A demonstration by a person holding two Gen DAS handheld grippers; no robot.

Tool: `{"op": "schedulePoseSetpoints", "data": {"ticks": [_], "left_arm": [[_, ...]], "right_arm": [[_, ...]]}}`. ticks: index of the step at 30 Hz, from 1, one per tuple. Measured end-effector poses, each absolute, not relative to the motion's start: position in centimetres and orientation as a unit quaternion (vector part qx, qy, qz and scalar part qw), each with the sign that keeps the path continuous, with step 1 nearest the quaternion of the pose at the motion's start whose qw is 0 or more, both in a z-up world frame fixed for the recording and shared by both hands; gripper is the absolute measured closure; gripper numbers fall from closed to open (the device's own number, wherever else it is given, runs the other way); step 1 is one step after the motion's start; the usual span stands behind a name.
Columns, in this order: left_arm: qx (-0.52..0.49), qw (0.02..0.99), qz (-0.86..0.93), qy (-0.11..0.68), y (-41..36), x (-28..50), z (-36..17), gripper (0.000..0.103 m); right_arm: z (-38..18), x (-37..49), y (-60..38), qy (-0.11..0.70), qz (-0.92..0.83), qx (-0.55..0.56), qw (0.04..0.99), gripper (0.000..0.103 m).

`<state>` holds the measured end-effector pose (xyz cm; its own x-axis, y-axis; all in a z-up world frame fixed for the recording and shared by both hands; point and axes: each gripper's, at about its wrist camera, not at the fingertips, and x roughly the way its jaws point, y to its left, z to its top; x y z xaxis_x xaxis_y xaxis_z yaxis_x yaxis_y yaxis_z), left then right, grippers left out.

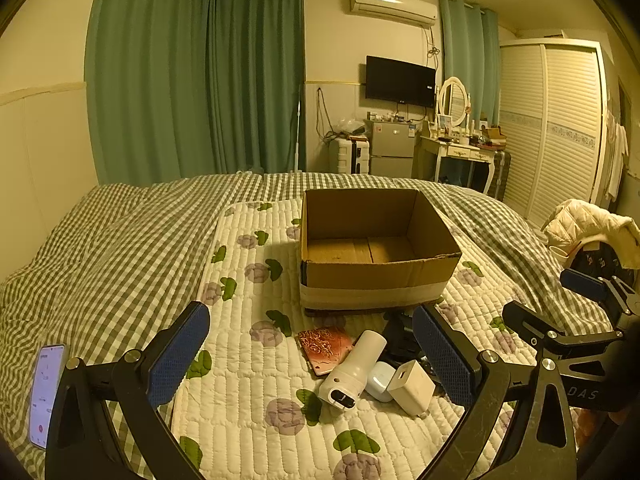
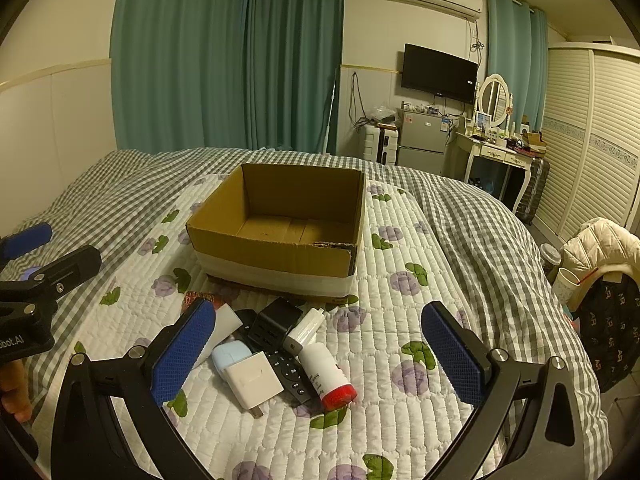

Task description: Organize rigid objects

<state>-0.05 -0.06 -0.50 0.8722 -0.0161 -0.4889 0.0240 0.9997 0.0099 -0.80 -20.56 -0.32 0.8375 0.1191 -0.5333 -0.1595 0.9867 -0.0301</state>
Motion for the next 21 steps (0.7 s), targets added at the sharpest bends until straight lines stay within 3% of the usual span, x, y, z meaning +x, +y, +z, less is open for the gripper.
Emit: {"op": "schedulePoseSetpoints", "data": {"ticks": [21], "left_arm": [[0.008, 0.967, -0.010, 0.253, 0.02, -0.06, -0.51, 0.000]], "right_arm": [[-1.20, -0.96, -20.75, 0.280, 0.073, -0.039, 0.956, 0.000]]}}
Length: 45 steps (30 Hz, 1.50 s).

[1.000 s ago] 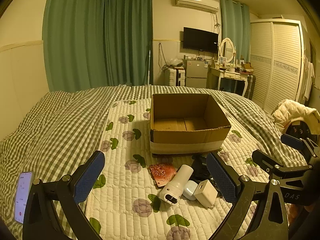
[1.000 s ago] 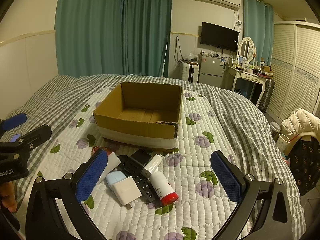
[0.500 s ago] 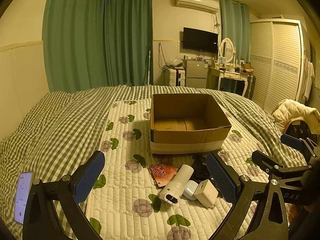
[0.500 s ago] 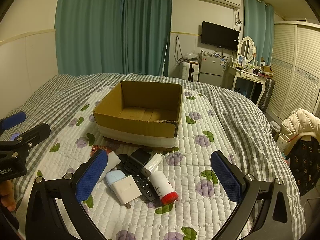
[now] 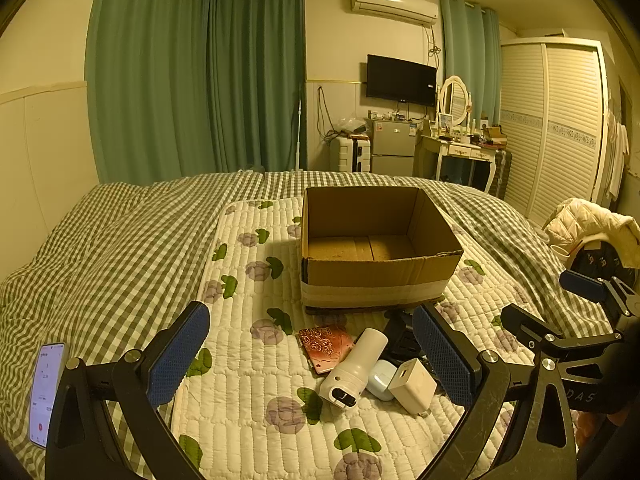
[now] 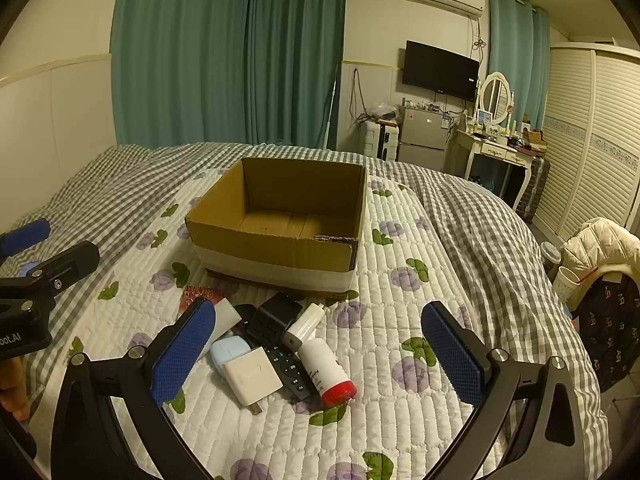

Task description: Organize rigid objects

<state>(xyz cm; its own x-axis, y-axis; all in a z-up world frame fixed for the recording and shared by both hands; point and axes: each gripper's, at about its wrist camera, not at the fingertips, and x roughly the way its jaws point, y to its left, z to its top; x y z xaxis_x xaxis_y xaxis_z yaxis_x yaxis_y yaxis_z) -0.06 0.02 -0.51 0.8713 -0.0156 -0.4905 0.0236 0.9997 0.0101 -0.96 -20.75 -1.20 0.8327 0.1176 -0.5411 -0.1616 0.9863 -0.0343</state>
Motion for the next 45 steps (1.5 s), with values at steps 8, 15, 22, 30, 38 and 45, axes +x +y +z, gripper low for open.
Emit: {"op": "schedulePoseSetpoints", "data": {"ticks": [8, 15, 22, 30, 38, 45], "left_arm": [[0.008, 0.967, -0.010, 0.254, 0.1, -0.1, -0.5, 0.000], [0.007, 0.967, -0.009, 0.254, 0.1, -0.1, -0.6, 0.000], [0.007, 0.967, -0.008, 0.255, 0.3, -0.1, -0.7, 0.000], [0.001, 0.970, -0.006, 0.245, 0.6, -0.3, -0.4, 0.000], [0.004, 0.953, 0.006, 0.304, 0.8, 1.3, -3.9, 0.000], [0.022, 0.930, 0.032, 0.364, 1.9, 2.9, -8.8, 0.000]], "right_arm": [[-1.4, -1.1, -20.8, 0.282, 0.074, -0.042, 0.956, 0.000], [-1.3, -1.0, -20.5, 0.283, 0.073, -0.044, 0.956, 0.000], [-1.4, -0.9, -20.3, 0.285, 0.073, -0.046, 0.955, 0.000], [-1.5, -0.9, -20.3, 0.286, 0.072, -0.047, 0.954, 0.000], [-3.7, 0.1, -19.6, 0.333, 0.071, -0.059, 0.939, 0.000], [-9.5, 1.2, -16.5, 0.412, 0.113, -0.103, 0.898, 0.000]]}}
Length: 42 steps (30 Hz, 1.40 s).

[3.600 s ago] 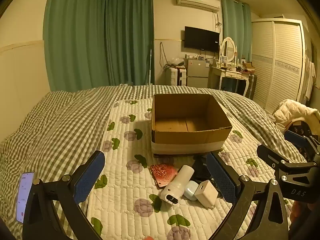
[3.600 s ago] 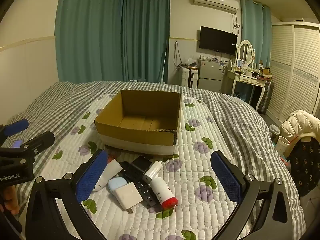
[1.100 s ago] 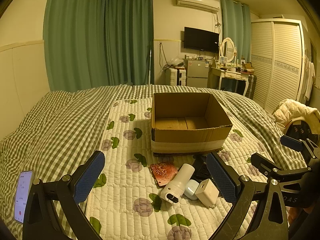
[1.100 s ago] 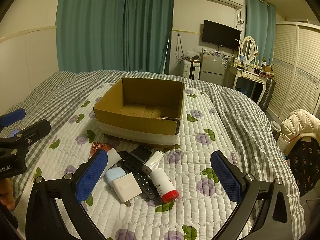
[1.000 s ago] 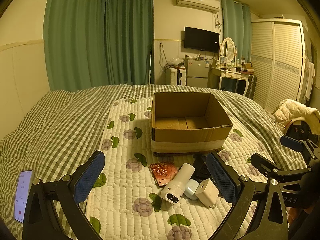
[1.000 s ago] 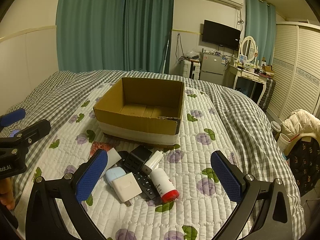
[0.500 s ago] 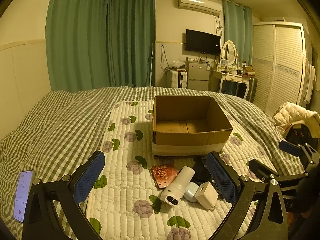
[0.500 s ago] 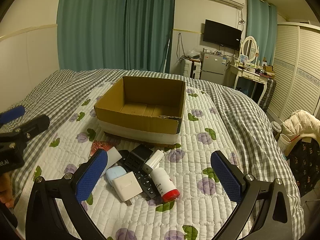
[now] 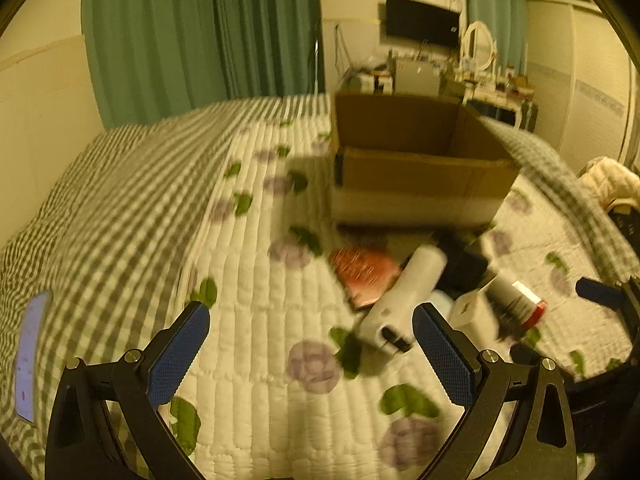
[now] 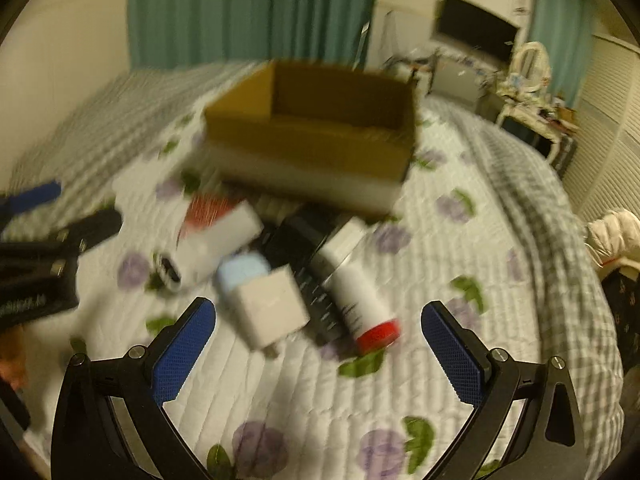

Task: Organize rigid objects
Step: 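Grasp the white cylindrical device with the left tool while the right tool grasps the white cube charger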

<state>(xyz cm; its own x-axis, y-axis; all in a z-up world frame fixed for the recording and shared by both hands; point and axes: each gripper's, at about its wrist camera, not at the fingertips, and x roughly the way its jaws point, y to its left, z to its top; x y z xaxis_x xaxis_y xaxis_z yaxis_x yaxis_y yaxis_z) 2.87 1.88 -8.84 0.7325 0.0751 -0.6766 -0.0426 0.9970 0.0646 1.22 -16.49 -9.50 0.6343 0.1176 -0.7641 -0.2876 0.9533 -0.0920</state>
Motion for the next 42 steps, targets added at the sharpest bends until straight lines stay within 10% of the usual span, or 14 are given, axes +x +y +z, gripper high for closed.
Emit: {"op": "schedulePoseSetpoints", "data": {"ticks": [24, 42], "left_arm": [[0.017, 0.910, -0.019, 0.414, 0.3, 6.9, -11.8, 0.001], [0.056, 0.881, -0.097, 0.460, -3.0, 8.7, -14.9, 0.054]], "right_arm": [[-12.0, 4.7, -14.8, 0.435, 0.155, -0.055, 0.885, 0.066], [-11.3, 4.7, -17.7, 0.440, 0.139, 0.009, 0.887, 0.073]]}}
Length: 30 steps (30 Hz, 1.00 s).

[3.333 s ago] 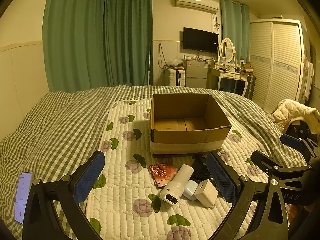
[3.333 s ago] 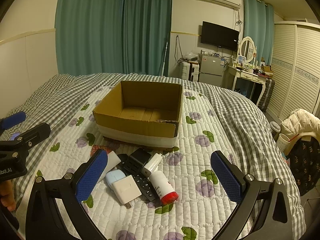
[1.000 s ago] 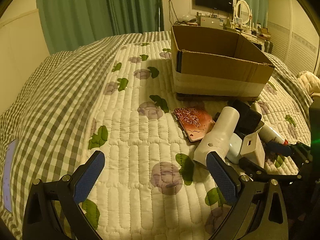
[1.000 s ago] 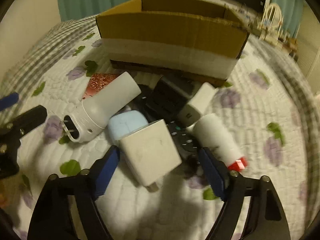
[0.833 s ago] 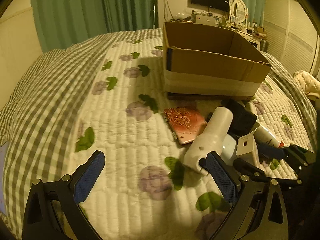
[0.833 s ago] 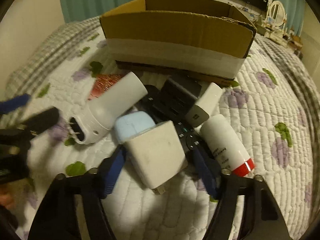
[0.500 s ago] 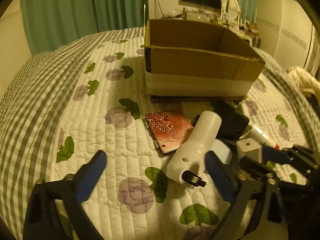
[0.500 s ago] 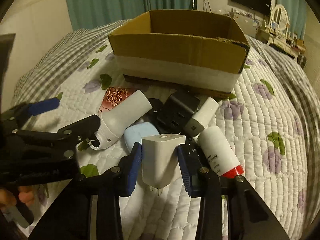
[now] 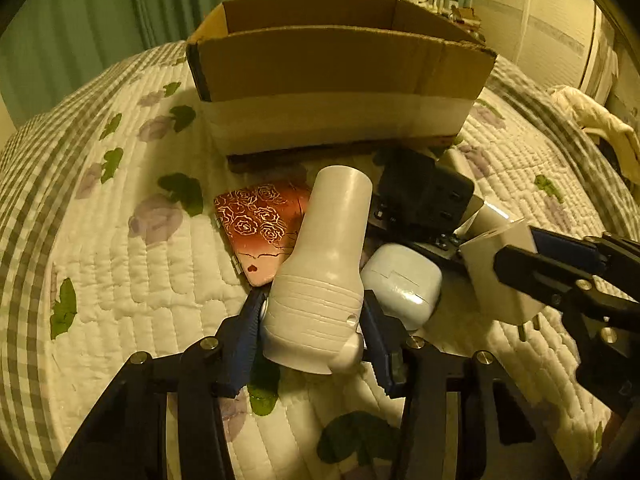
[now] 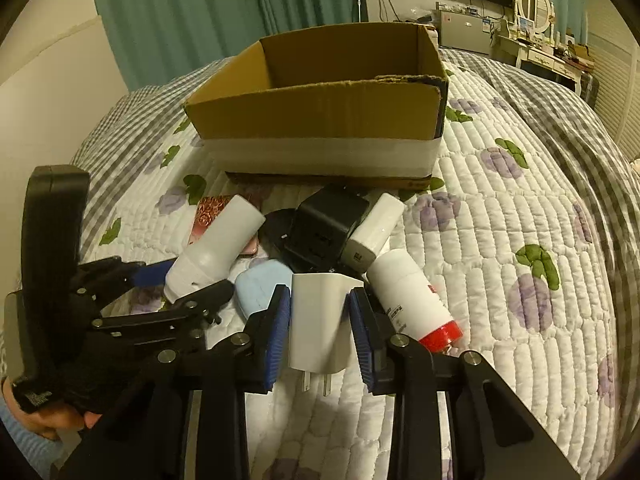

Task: Organize rigid objects
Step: 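Grasp the white cylindrical device with the left tool while the right tool grasps the white cube charger, then lower both held items into the cardboard box and open both tools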

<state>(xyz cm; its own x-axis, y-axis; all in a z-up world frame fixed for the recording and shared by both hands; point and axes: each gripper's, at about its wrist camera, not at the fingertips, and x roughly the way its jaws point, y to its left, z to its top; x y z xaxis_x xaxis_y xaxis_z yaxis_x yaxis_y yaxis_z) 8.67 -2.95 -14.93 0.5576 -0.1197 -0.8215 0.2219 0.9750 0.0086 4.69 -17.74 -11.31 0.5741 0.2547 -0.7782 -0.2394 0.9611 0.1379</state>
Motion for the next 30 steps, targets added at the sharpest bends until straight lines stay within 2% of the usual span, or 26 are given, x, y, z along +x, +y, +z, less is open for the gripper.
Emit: {"op": "schedulePoseSetpoints", "data": {"ticks": [10, 18, 24, 30], "left_arm": [[0.014, 0.903, -0.081, 0.422, -1.0, 6.7, -10.1, 0.055], [0.011, 0.919, -0.077, 0.387, -1.3, 7.4, -3.8, 0.055], [-0.001, 0.932, -0.068, 0.355, -1.1, 11.5, 0.6, 0.055], [-0.018, 0.925, -0.073, 0.372, -1.8, 17.8, 0.5, 0.054]], "right_arm": [[-9.7, 3.8, -17.2, 0.432, 0.144, -0.006, 0.890, 0.074], [-0.7, 4.6, -17.6, 0.357, 0.151, -0.011, 0.922, 0.075], [5.7, 8.7, -16.9, 0.302, 0.172, -0.030, 0.937, 0.074], [5.4, 15.0, -16.7, 0.316, 0.173, -0.030, 0.932, 0.075]]}}
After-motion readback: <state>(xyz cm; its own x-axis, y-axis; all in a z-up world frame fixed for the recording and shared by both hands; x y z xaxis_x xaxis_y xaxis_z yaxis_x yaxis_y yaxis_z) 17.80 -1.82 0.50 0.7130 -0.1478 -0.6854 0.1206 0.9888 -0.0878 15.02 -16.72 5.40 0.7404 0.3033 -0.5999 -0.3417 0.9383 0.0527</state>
